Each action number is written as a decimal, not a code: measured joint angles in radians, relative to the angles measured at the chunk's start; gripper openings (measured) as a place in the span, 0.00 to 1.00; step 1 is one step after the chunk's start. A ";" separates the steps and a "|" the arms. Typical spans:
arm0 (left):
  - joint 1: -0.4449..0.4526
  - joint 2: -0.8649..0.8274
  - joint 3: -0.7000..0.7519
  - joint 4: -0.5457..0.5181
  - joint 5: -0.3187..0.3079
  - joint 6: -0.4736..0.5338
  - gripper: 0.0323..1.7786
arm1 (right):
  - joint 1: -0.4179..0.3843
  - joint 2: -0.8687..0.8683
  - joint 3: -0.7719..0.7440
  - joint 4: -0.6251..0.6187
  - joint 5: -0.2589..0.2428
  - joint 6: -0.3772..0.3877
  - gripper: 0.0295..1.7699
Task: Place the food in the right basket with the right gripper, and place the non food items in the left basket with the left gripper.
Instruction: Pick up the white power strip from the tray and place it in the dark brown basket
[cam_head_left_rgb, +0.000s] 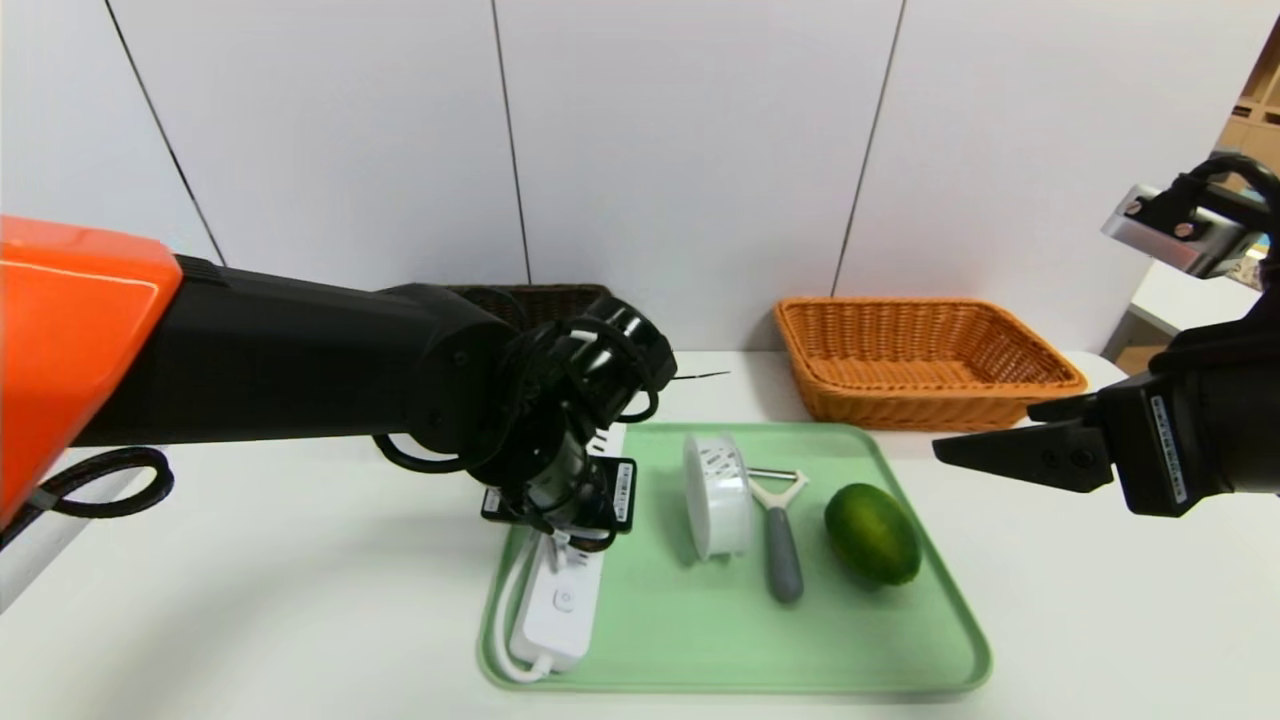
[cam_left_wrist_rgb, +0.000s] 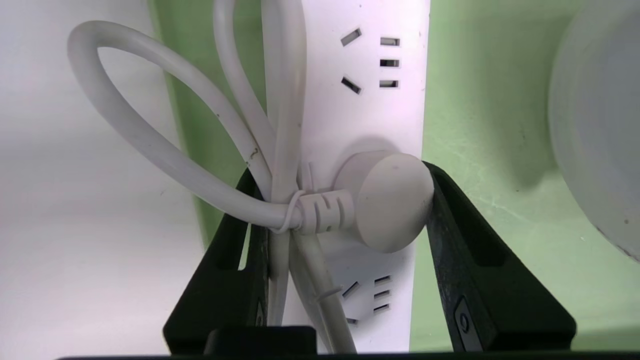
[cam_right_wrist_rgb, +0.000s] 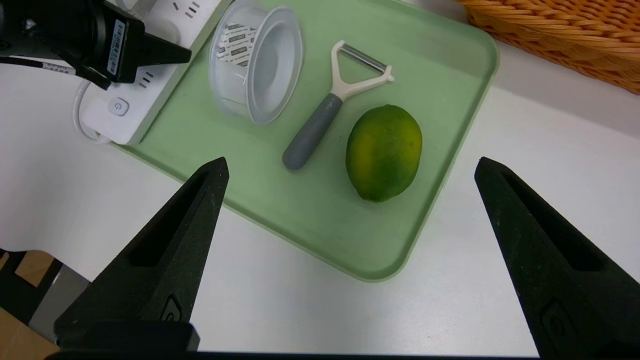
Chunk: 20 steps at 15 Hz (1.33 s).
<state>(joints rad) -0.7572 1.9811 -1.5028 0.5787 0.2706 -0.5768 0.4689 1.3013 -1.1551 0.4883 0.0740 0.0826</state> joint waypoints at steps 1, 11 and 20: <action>0.000 -0.012 0.000 0.000 0.000 0.002 0.50 | 0.000 -0.001 0.000 0.000 0.000 0.000 0.96; -0.046 -0.124 -0.002 0.071 -0.007 0.005 0.50 | 0.000 -0.006 0.000 0.000 0.000 0.000 0.96; -0.063 -0.233 -0.022 0.121 -0.013 0.072 0.50 | -0.002 -0.035 0.018 0.001 0.000 0.000 0.96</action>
<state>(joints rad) -0.8198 1.7481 -1.5249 0.7000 0.2572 -0.5047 0.4670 1.2666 -1.1368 0.4896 0.0745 0.0828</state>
